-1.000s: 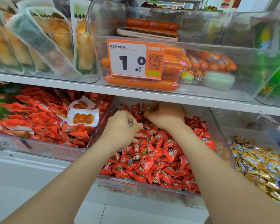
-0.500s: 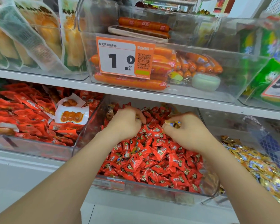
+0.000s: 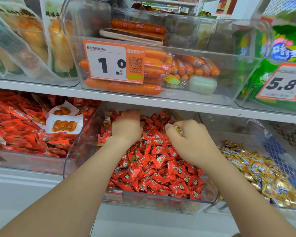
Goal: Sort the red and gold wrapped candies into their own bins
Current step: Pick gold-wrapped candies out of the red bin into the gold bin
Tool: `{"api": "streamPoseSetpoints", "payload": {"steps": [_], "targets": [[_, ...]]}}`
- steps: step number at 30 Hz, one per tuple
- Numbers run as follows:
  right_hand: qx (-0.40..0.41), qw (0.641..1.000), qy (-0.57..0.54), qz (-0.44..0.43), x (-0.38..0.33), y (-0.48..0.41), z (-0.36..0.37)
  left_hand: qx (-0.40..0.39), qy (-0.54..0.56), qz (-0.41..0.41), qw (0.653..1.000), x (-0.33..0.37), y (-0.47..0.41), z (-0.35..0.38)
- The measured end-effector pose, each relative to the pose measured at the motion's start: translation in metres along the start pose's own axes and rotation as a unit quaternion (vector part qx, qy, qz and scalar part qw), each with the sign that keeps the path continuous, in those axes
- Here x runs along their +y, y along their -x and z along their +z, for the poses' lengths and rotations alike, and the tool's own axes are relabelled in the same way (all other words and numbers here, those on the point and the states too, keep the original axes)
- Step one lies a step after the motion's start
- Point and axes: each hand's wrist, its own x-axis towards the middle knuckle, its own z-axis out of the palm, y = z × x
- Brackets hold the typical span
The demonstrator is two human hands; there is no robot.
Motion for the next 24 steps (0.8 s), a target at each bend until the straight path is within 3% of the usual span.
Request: {"api": "streamPoseSetpoints", "payload": {"steps": [5,8,10,13,15,17,20,22,24], "targets": [[-0.008,0.999,-0.023,0.026,-0.003,0.006,-0.011,0.052,0.052,-0.003,0.997,0.004,0.014,-0.015],[-0.055,0.988,-0.112,0.091,-0.003,0.011,-0.022,0.068,0.105,0.008,0.992,0.01,0.039,-0.032],[-0.098,0.945,-0.267,0.163,0.003,0.015,-0.031,0.073,0.159,0.016,0.984,0.017,0.058,-0.042],[-0.106,0.802,-0.536,0.24,0.015,0.024,-0.057,0.075,0.257,0.007,0.964,0.029,0.086,-0.056],[-0.047,0.775,-0.573,0.262,0.034,0.031,-0.075,0.052,0.324,0.011,0.944,0.044,0.106,-0.063],[0.038,0.821,-0.493,0.285,0.062,0.036,-0.084,-0.005,0.408,0.02,0.913,0.067,0.123,-0.065],[0.125,0.933,-0.217,0.258,0.114,0.051,-0.091,-0.088,0.456,0.067,0.883,0.122,0.144,-0.064],[0.076,0.97,-0.102,0.206,0.142,0.065,-0.097,-0.107,0.429,0.131,0.887,0.16,0.155,-0.06],[-0.027,0.987,-0.045,0.152,0.159,0.083,-0.109,-0.099,0.393,0.176,0.897,0.197,0.159,-0.047]]}}
